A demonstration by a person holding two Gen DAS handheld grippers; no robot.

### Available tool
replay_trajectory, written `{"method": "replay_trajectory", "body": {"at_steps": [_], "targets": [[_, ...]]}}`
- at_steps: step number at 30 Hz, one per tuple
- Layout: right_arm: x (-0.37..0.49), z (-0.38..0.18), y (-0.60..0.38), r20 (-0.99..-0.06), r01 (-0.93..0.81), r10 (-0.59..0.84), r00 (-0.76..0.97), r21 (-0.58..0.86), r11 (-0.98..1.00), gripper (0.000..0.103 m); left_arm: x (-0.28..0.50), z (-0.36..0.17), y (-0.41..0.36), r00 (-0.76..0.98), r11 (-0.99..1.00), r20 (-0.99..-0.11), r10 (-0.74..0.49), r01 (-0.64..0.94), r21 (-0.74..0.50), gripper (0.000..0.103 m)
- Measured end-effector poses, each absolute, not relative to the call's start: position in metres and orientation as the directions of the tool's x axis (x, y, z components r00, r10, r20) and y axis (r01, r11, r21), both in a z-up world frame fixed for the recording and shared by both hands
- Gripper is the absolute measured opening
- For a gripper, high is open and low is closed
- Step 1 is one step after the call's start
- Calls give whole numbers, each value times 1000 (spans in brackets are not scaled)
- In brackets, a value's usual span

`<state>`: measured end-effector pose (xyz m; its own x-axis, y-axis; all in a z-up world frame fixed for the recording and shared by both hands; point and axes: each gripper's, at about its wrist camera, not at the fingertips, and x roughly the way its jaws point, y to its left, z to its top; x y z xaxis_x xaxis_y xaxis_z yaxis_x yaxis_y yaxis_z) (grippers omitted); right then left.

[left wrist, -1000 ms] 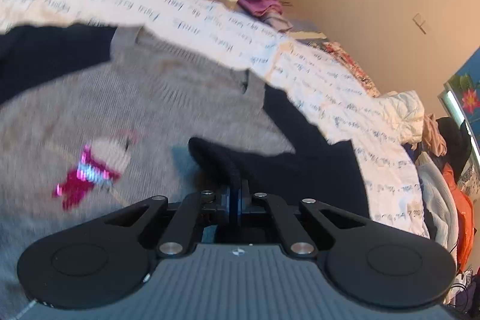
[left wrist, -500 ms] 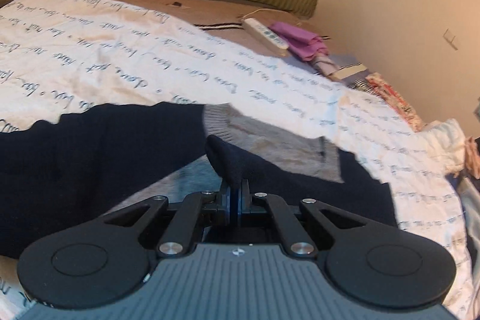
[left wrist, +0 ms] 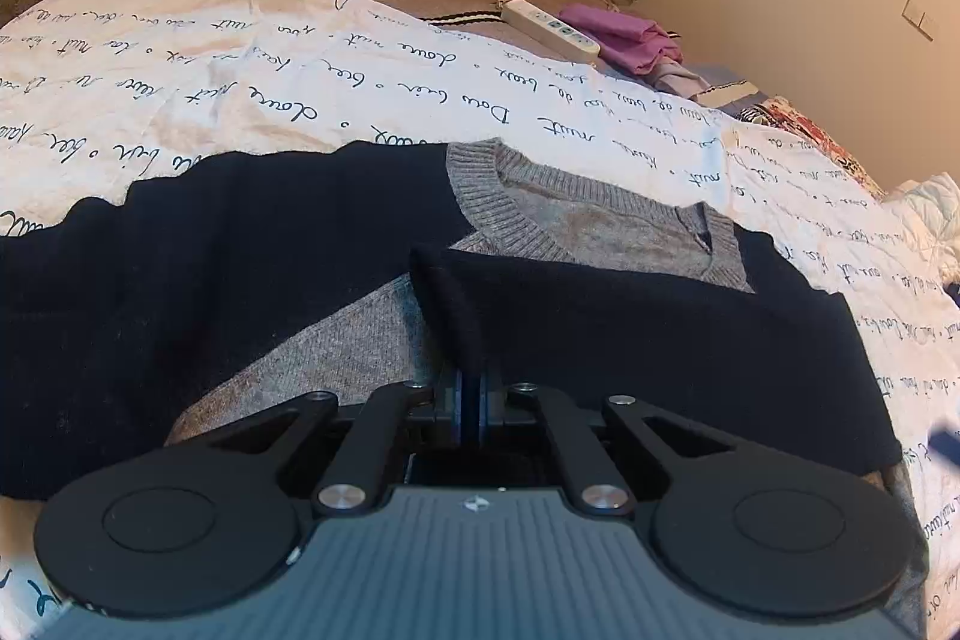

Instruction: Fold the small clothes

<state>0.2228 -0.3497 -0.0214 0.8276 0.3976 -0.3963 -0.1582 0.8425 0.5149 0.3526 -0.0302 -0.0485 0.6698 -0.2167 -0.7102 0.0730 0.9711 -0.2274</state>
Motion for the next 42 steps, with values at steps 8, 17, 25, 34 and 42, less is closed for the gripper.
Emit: {"method": "replay_trajectory", "body": {"at_steps": [8, 17, 25, 34, 42], "targets": [[332, -43, -316, -602, -116, 216, 769, 200, 973, 86, 356, -51, -29, 664, 972, -715, -219, 85, -220, 8], [327, -74, -309, -604, -100, 140, 784, 99, 990, 88, 359, -54, -21, 667, 963, -701, -253, 108, -246, 14], [323, -73, -312, -587, -96, 142, 797, 110, 989, 88, 301, -10, 57, 811, 946, -553, -191, 2, -324, 68], [321, -73, -313, -582, -95, 150, 799, 123, 988, 88, 260, 9, 206, 816, 877, -566, 121, -355, -324, 69], [321, -73, -314, -580, -93, 152, 801, 129, 987, 88, 246, 3, 145, 829, 965, -495, 260, -206, 161, 72]]}}
